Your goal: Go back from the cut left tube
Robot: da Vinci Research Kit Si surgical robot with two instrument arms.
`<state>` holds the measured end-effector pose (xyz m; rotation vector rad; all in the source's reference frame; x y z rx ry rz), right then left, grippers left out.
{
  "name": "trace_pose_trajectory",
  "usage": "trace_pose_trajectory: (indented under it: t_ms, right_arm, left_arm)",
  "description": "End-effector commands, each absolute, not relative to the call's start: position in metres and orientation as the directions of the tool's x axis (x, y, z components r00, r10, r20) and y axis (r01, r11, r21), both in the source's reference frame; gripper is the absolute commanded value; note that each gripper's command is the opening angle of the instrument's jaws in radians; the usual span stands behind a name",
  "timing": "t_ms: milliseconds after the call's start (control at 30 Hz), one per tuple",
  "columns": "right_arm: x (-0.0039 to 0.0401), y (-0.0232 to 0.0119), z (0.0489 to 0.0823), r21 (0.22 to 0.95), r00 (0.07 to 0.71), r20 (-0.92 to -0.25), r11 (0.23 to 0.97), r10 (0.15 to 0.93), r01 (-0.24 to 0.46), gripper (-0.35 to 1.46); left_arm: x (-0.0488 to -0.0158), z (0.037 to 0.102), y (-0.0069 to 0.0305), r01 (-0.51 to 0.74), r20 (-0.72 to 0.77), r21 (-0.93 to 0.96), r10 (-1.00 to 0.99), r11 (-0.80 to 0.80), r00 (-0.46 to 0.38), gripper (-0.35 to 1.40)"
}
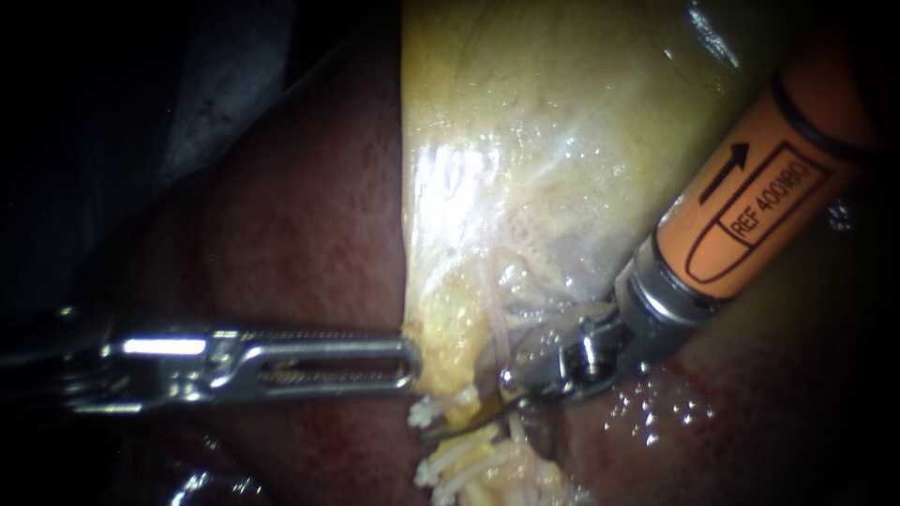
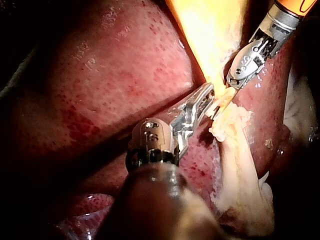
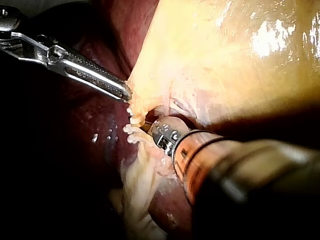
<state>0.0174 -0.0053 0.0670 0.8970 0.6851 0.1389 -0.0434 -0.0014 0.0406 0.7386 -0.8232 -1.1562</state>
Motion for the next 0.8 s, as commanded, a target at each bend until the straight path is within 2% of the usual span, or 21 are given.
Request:
trace_pose_trajectory:
  t_ms: [33, 433, 500, 700, 800]
  right_arm:
    - [0.0174, -0.0053, 0.0670, 0.758, 0.781, -0.491, 0.631, 0.386, 0.165, -0.35]
    - [0.0175, -0.0053, 0.0671, 0.758, 0.781, -0.491, 0.631, 0.386, 0.165, -0.33]
    - [0.0177, -0.0053, 0.0671, 0.758, 0.781, -0.491, 0.631, 0.387, 0.164, -0.05]
    - [0.0180, -0.0053, 0.0671, 0.756, 0.779, -0.491, 0.635, 0.389, 0.160, 0.41]
    - [0.0180, -0.0053, 0.0671, 0.742, 0.771, -0.505, 0.652, 0.387, 0.158, 0.69]
  left_arm:
    - [-0.0434, 0.0407, -0.0015, 0.477, 0.171, 0.844, -0.967, 0.243, 0.191, -0.35]
    - [-0.0434, 0.0407, -0.0015, 0.477, 0.171, 0.844, -0.967, 0.243, 0.191, -0.35]
    - [-0.0434, 0.0407, -0.0015, 0.477, 0.171, 0.844, -0.967, 0.243, 0.191, -0.35]
    - [-0.0434, 0.0407, -0.0015, 0.477, 0.171, 0.845, -0.967, 0.244, 0.191, -0.35]
    - [-0.0433, 0.0407, -0.0015, 0.477, 0.171, 0.845, -0.967, 0.244, 0.191, -0.35]
